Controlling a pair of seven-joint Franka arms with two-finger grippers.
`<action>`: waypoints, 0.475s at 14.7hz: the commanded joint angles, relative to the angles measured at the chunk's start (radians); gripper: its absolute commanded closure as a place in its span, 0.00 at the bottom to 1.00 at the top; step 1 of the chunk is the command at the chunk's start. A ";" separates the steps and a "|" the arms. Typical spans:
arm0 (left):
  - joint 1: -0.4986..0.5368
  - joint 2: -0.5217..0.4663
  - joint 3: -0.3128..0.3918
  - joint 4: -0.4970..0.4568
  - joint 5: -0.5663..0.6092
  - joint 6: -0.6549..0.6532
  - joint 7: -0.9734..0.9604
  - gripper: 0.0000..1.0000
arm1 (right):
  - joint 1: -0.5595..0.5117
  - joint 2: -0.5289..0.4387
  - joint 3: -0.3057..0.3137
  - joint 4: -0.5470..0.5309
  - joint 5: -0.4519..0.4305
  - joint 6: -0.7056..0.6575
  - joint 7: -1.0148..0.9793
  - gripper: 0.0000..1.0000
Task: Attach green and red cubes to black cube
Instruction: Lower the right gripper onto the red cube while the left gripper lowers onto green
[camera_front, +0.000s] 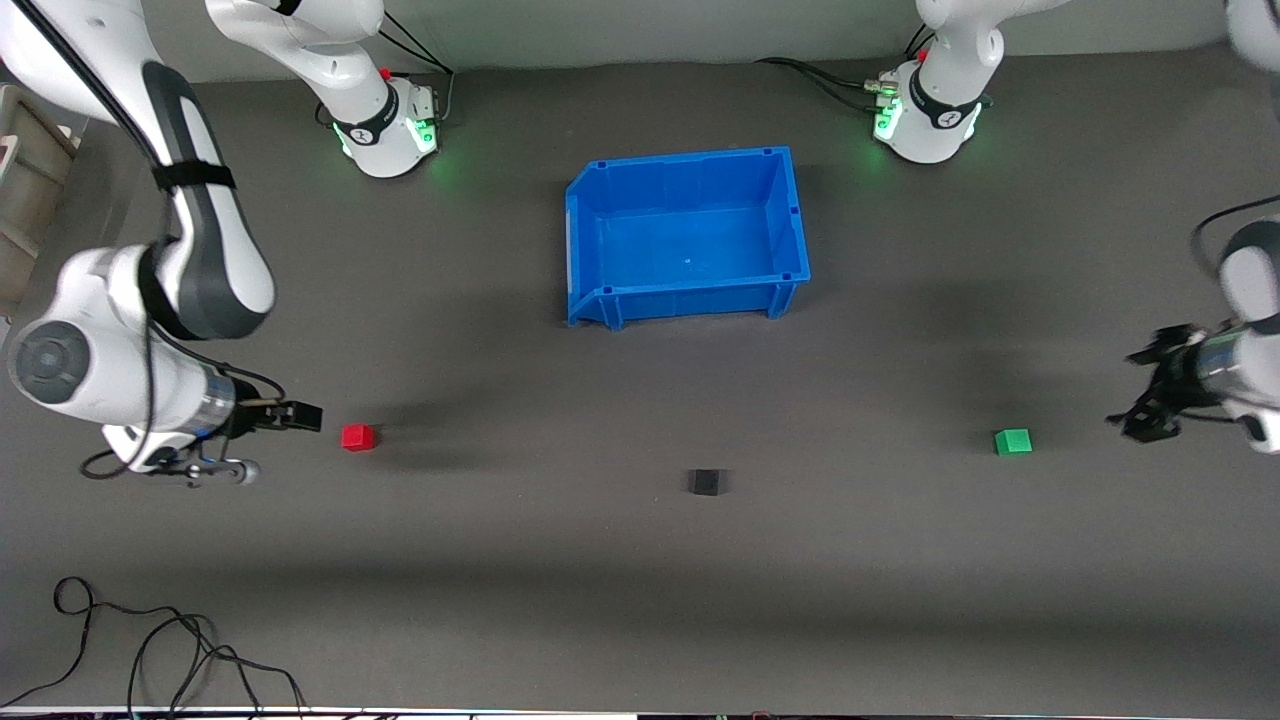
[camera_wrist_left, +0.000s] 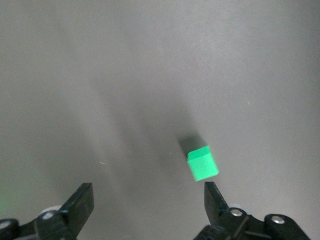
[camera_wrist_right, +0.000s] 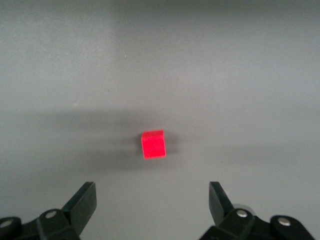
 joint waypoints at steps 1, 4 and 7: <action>-0.040 0.112 0.008 -0.007 -0.008 0.104 -0.234 0.01 | 0.005 0.019 -0.005 -0.086 0.011 0.146 -0.010 0.00; -0.045 0.164 0.008 0.011 -0.028 0.202 -0.367 0.00 | 0.007 0.064 -0.005 -0.140 0.013 0.277 -0.008 0.00; -0.069 0.198 0.006 0.009 -0.030 0.267 -0.426 0.01 | 0.008 0.114 -0.005 -0.148 0.011 0.344 -0.008 0.00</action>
